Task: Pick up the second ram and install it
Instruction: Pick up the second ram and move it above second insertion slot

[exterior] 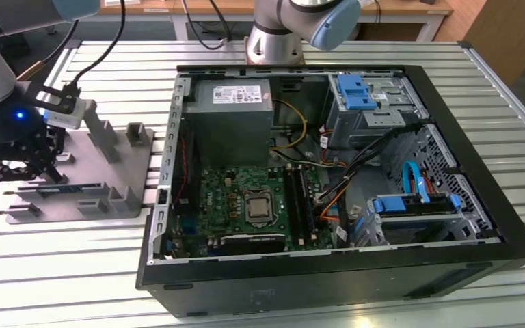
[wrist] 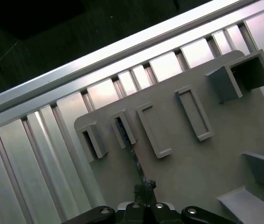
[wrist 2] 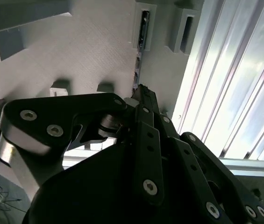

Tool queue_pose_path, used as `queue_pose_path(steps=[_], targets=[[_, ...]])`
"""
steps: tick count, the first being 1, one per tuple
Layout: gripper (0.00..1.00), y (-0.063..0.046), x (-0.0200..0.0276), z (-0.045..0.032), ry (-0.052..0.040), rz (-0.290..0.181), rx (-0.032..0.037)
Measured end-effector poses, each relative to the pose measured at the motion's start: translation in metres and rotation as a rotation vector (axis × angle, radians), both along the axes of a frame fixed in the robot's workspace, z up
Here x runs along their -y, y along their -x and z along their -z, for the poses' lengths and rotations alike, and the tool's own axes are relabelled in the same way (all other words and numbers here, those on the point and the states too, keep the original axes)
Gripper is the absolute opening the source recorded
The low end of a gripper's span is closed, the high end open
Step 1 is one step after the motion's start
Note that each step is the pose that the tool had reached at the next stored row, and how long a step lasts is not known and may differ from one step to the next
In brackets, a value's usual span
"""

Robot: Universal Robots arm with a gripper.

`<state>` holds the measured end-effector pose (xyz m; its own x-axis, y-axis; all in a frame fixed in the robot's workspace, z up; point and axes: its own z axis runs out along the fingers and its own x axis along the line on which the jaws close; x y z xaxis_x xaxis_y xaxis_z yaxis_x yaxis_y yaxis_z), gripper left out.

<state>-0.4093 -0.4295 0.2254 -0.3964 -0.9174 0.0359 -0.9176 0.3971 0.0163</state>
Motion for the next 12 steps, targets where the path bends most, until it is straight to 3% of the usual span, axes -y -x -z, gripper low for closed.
queue_pose_path(steps=[12], targets=[[0.10,0.0000,0.0000,0.0002,-0.0001,-0.181,0.0001]])
